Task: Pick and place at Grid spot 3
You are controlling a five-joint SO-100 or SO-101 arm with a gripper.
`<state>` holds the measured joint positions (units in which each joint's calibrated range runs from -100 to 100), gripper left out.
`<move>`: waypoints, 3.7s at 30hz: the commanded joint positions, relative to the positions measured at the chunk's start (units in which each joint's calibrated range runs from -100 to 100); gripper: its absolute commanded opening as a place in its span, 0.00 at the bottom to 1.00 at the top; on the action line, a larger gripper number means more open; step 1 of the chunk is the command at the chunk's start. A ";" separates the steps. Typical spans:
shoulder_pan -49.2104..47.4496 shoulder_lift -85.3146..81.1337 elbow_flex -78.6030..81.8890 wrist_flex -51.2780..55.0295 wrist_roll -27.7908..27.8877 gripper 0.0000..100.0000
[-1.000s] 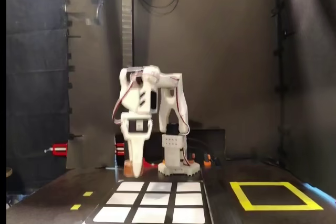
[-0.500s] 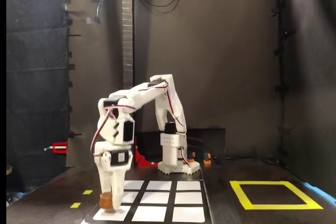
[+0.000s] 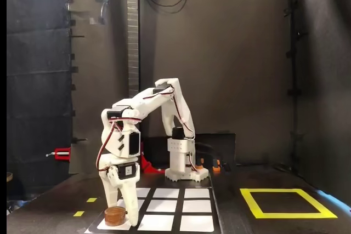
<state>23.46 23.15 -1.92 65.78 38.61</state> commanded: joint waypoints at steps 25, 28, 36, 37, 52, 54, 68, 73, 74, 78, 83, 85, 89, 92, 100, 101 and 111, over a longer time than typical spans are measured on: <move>-10.94 -23.92 -1.48 19.53 -21.39 0.35; -12.36 -25.04 -1.48 19.78 -27.64 0.35; -12.36 -25.12 -1.38 19.86 -29.60 0.00; -12.28 -25.12 -1.38 19.69 -29.65 0.00; -17.47 -55.08 31.89 -5.88 -35.02 0.00; -18.64 -63.75 41.79 -9.78 -35.21 0.00; -25.43 -112.25 93.03 -20.16 -36.14 0.00; -25.43 -119.20 101.73 -24.81 -36.19 0.00; -25.10 -119.97 101.82 -24.06 -36.19 0.00; -25.10 -122.81 101.82 -20.74 -35.80 0.00; -24.59 -122.81 101.82 -20.74 -36.04 0.00; -24.84 -122.81 101.82 -20.74 -35.90 0.00; -24.84 -122.81 101.82 -20.74 -35.90 0.00; -24.84 -122.81 101.82 -20.74 -35.90 0.00; -24.84 -122.81 101.82 -20.74 -35.90 0.00; -24.84 -122.81 101.82 -20.74 -35.90 0.00; -24.84 -122.81 101.82 -20.74 -35.90 0.00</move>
<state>-1.31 -99.39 99.54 44.85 2.56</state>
